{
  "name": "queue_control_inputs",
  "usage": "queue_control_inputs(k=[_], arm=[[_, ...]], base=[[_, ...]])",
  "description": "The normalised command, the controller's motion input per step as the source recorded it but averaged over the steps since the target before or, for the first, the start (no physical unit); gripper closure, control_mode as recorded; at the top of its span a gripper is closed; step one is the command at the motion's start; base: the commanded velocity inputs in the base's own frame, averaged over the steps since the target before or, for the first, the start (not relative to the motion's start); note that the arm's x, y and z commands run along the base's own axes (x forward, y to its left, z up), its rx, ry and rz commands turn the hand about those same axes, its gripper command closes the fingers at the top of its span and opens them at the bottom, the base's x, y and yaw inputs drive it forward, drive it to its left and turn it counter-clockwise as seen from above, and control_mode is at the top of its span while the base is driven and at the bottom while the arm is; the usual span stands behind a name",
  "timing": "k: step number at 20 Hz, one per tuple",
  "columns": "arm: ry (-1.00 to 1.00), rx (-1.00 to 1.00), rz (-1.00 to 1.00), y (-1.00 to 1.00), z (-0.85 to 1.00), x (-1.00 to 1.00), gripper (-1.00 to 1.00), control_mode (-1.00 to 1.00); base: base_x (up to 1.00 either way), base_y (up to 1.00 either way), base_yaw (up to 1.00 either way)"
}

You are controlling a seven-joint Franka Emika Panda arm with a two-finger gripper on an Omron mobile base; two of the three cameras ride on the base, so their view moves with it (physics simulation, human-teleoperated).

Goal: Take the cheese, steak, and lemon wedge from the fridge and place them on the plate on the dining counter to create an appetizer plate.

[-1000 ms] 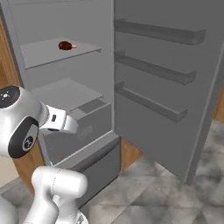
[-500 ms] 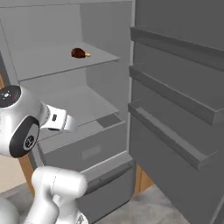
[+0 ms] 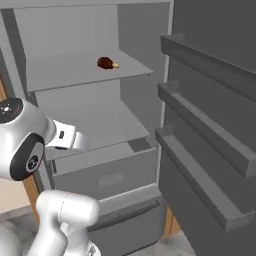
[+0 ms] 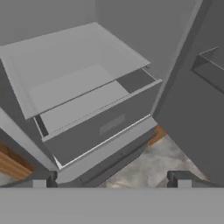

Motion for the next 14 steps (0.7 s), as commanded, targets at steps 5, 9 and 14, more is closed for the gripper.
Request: queue_control_inputs(k=[5,9,14], arm=[[0.0,0.0,0.0,0.0,0.0,0.0,-1.0,1.0],[0.0,0.0,0.0,0.0,0.0,0.0,-1.0,1.0],[0.0,0.0,0.0,0.0,0.0,0.0,-1.0,1.0]], base=[[0.35,-0.42,0.39],[0.16,-0.61,0.36],[0.03,-0.8,0.36]])
